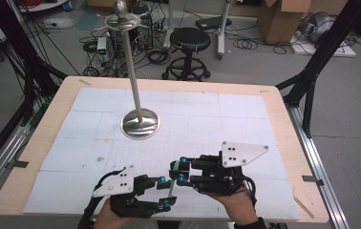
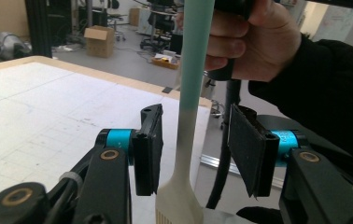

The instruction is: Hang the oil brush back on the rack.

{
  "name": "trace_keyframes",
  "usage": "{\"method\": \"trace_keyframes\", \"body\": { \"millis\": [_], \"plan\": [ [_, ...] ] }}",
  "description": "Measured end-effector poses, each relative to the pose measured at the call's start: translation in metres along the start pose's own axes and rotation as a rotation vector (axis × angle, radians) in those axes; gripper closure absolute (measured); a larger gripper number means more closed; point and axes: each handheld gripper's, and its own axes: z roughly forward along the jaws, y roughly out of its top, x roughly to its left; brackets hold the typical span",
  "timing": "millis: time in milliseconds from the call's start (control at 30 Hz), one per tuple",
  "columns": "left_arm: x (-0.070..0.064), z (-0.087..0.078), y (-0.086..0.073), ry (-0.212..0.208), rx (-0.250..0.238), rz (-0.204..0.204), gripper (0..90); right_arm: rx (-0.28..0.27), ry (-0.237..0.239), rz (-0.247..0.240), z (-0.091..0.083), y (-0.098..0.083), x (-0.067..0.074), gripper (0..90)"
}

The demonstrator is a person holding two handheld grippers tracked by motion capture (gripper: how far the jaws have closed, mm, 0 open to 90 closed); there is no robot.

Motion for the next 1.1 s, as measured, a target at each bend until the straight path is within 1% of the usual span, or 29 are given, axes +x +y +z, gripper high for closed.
{"method": "trace_keyframes", "body": {
  "millis": [167,233,400,500,533,600,667,867,1033,1100],
  "plan": [
    [-0.0003,-0.0009,0.0001,-0.052,0.000,0.001,56.7,-0.005,0.066,-0.006,0.0012,-0.0017,-0.0020,76.3],
    [-0.0003,-0.0016,0.0002,-0.074,0.001,0.005,57.8,-0.011,0.100,-0.008,0.0011,-0.0018,-0.0025,76.2],
    [0.0000,-0.0010,-0.0004,-0.101,0.013,0.009,60.4,-0.028,0.166,-0.021,0.0000,-0.0031,-0.0048,76.2],
    [-0.0005,-0.0001,-0.0008,-0.121,0.009,0.004,66.2,-0.026,0.195,-0.019,0.0011,-0.0041,-0.0053,76.2],
    [-0.0005,-0.0002,-0.0009,-0.123,0.012,0.005,66.6,-0.023,0.203,-0.022,0.0016,-0.0043,-0.0053,76.2],
    [-0.0004,-0.0003,-0.0014,-0.130,0.015,0.007,67.1,-0.025,0.214,-0.026,0.0026,-0.0047,-0.0054,76.2],
    [-0.0005,-0.0006,-0.0021,-0.138,0.016,0.008,70.7,-0.022,0.224,-0.024,0.0030,-0.0052,-0.0055,76.2],
    [-0.0016,-0.0024,-0.0032,-0.140,0.011,0.023,79.5,-0.026,0.241,-0.024,0.0047,-0.0075,-0.0055,76.2],
    [-0.0030,-0.0025,-0.0036,-0.138,0.018,0.036,80.9,-0.023,0.245,-0.021,0.0053,-0.0082,-0.0053,76.2],
    [-0.0034,-0.0022,-0.0038,-0.127,0.019,0.038,81.1,-0.022,0.238,-0.020,0.0055,-0.0086,-0.0052,76.0]
  ]
}}
